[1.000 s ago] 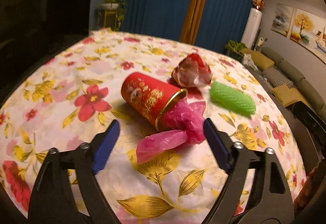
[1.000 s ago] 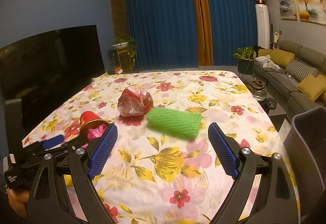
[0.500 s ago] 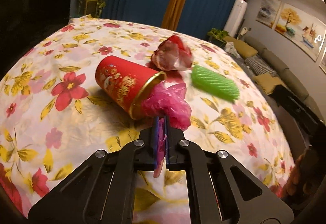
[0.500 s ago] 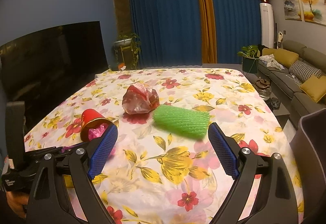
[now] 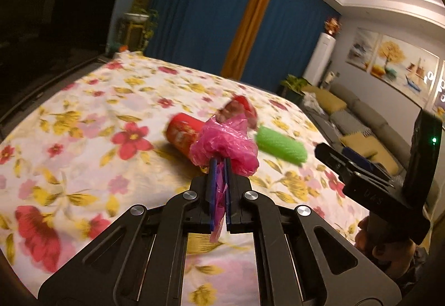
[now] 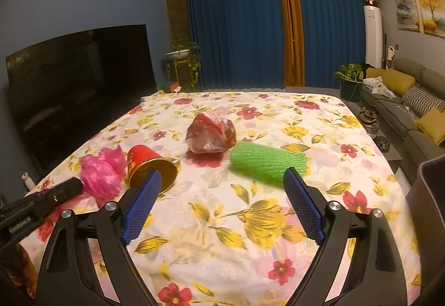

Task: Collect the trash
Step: 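Grasp the pink plastic bag with the left tool while the right tool grasps the red cup rim, then carry the pink bag and red cup over the grey bin with both tools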

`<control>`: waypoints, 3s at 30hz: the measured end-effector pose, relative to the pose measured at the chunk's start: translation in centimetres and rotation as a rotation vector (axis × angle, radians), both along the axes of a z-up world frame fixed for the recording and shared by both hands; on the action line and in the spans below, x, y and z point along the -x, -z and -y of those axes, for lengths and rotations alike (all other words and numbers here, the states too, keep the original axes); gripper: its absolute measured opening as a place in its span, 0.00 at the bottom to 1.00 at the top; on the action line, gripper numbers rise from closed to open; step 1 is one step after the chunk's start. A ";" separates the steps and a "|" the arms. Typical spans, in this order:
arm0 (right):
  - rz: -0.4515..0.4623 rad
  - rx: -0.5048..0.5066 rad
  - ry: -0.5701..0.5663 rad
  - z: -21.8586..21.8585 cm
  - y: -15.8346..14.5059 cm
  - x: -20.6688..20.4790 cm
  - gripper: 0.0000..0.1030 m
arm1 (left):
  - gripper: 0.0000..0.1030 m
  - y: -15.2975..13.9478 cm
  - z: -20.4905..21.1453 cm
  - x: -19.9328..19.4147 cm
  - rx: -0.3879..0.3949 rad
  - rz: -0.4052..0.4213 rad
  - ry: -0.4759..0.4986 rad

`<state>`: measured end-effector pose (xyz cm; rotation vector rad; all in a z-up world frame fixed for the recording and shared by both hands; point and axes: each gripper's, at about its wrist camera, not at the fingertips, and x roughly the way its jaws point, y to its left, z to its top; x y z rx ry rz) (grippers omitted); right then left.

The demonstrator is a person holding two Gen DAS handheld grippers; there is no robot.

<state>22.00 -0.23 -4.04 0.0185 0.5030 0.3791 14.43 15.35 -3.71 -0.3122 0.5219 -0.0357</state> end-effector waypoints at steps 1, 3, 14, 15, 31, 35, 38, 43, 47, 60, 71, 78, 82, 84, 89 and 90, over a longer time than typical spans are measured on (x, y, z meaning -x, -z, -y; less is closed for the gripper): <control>-0.005 -0.002 -0.005 -0.2 0.0 -0.1 0.82 | 0.04 0.0 -0.4 0.3 -0.001 0.001 -0.018; -0.013 -0.004 -0.014 -0.8 0.1 -0.1 0.82 | 0.04 -0.1 -1.2 0.8 0.003 0.005 -0.049; -0.128 0.007 -0.138 -7.5 2.5 -1.5 0.63 | 0.04 -1.0 -4.1 1.7 -0.044 0.016 -0.167; -0.146 0.004 -0.150 -8.2 2.8 -1.8 0.61 | 0.04 -1.0 -4.3 1.7 -0.046 0.016 -0.169; -0.246 -0.001 -0.241 -14.0 5.1 -4.5 0.11 | 0.04 -0.1 -6.0 -0.1 -0.056 -0.021 -0.183; -0.233 0.005 -0.244 -13.9 5.1 -4.2 0.04 | 0.04 0.1 -5.7 -0.3 -0.067 -0.029 -0.182; -0.203 0.004 -0.238 -13.3 4.5 -3.6 0.04 | 0.04 0.0 -5.5 -0.3 -0.071 -0.032 -0.183; -0.156 -0.008 -0.232 -11.8 3.2 -2.4 0.04 | 0.04 -0.3 -4.6 -0.2 -0.091 -0.027 -0.181; -0.126 -0.026 -0.224 -9.8 2.1 -1.3 0.04 | 0.04 -0.7 -3.6 -0.1 -0.102 -0.021 -0.169; -0.024 -0.067 -0.156 -2.1 -0.9 2.8 0.04 | 0.04 -1.9 1.9 0.2 -0.158 0.011 -0.103; 0.040 -0.083 -0.024 6.7 -2.6 5.7 0.04 | 0.04 -3.1 9.4 -0.4 -0.208 0.054 0.010; 0.083 -0.084 0.078 12.7 -3.5 7.9 0.04 | 0.04 -3.7 15.4 -1.0 -0.234 0.089 0.113; 0.106 -0.074 0.164 17.2 -3.9 9.0 0.04 | 0.04 -4.2 19.7 -1.5 -0.235 0.117 0.191; 0.114 -0.070 0.210 19.3 -3.9 9.4 0.04 | 0.04 -4.4 22.3 -1.9 -0.237 0.134 0.241; 0.115 -0.083 0.346 25.4 -3.4 10.1 0.04 | 0.04 -4.3 28.6 -2.9 -0.233 0.167 0.376; 0.113 -0.088 0.368 26.5 -3.2 10.2 0.04 | 0.04 -4.2 29.7 -3.1 -0.226 0.169 0.406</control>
